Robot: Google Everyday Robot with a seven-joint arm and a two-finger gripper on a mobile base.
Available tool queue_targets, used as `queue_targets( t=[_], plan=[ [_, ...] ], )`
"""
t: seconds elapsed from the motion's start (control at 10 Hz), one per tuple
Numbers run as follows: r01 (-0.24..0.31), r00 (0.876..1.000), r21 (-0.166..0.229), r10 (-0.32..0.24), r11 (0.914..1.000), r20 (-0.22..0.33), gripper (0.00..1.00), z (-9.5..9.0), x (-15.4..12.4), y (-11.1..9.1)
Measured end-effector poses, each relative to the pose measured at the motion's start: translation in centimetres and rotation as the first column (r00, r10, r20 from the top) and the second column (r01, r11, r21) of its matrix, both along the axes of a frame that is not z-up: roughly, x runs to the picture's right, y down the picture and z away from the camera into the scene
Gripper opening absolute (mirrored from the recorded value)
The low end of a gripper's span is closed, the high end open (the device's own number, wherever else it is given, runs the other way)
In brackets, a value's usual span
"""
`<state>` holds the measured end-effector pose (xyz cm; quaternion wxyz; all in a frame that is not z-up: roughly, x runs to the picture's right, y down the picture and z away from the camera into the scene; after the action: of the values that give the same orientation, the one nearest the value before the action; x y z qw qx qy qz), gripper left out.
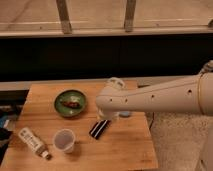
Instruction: Push the eraser across the table
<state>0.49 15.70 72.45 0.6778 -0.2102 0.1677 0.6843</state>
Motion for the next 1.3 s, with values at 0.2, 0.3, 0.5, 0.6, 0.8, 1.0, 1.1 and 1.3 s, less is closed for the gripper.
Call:
queue_targets(
  t=[0.2,0.3,0.5,0.6,0.8,1.0,1.1,1.3],
  plan=[
    [0.000,1.000,0.000,0.000,1.0000,0.000,0.13,0.0,0.0,0.0],
    [0.000,1.000,0.000,0.000,1.0000,0.000,0.05,0.0,0.0,0.0],
    [0.002,1.000,0.010,-0.002,0.9999,-0.009,0.00,-0.1,0.0,-0.2],
    [0.017,0.998,0.035,-0.015,0.9993,-0.062,0.00,-0.2,0.6,-1.0],
    [0.029,0.992,0.025,-0.026,0.9992,-0.123,0.00,0.4,1.4,-1.0],
    [0.032,0.986,-0.004,-0.032,0.9995,-0.167,0.00,2.0,2.4,0.1],
    [0.036,0.984,-0.019,-0.038,0.9992,-0.176,0.00,2.6,2.4,0.6],
    [0.022,0.977,-0.062,-0.034,0.9978,-0.210,0.00,4.3,3.3,2.0]
  ],
)
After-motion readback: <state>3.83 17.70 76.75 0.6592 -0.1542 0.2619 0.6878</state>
